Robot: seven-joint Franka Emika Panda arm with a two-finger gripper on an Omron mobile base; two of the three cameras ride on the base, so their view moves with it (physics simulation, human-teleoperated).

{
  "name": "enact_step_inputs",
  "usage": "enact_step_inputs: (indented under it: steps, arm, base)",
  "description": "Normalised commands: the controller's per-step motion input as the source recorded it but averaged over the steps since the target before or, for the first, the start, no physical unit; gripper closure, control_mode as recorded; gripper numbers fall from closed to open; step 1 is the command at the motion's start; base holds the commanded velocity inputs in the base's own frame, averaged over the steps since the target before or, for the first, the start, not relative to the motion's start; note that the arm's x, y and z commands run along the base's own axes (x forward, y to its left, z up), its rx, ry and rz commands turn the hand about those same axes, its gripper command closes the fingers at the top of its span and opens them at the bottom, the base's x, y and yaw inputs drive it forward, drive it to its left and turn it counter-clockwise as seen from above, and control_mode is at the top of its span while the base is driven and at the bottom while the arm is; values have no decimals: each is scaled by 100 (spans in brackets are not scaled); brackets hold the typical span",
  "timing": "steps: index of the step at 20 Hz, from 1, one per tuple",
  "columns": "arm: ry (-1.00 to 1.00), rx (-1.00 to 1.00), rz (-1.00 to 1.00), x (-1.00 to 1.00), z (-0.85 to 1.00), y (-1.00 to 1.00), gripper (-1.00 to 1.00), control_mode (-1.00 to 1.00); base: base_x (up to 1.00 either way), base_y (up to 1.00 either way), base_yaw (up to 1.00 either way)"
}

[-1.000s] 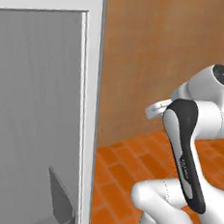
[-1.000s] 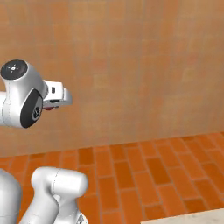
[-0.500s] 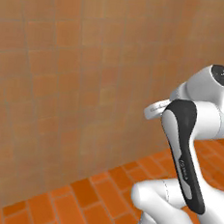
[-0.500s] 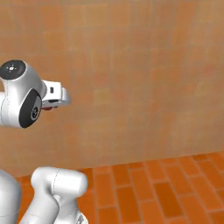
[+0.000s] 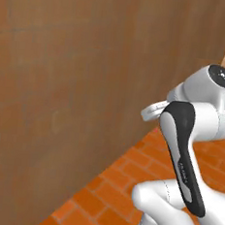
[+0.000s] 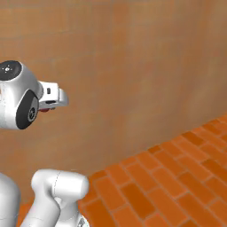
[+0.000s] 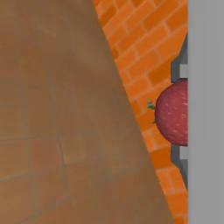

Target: Take the strawberry from the fridge and place it on top of the pancake, located on the dining counter.

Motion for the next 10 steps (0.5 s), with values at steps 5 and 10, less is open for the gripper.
enact_step_inputs:
  steps: [5, 10]
  arm:
    - [0, 0, 0, 0, 0, 0, 100, 100]
    - [0, 0, 0, 0, 0, 0, 100, 100]
  base:
    - [37, -17, -79]
    - [29, -17, -80]
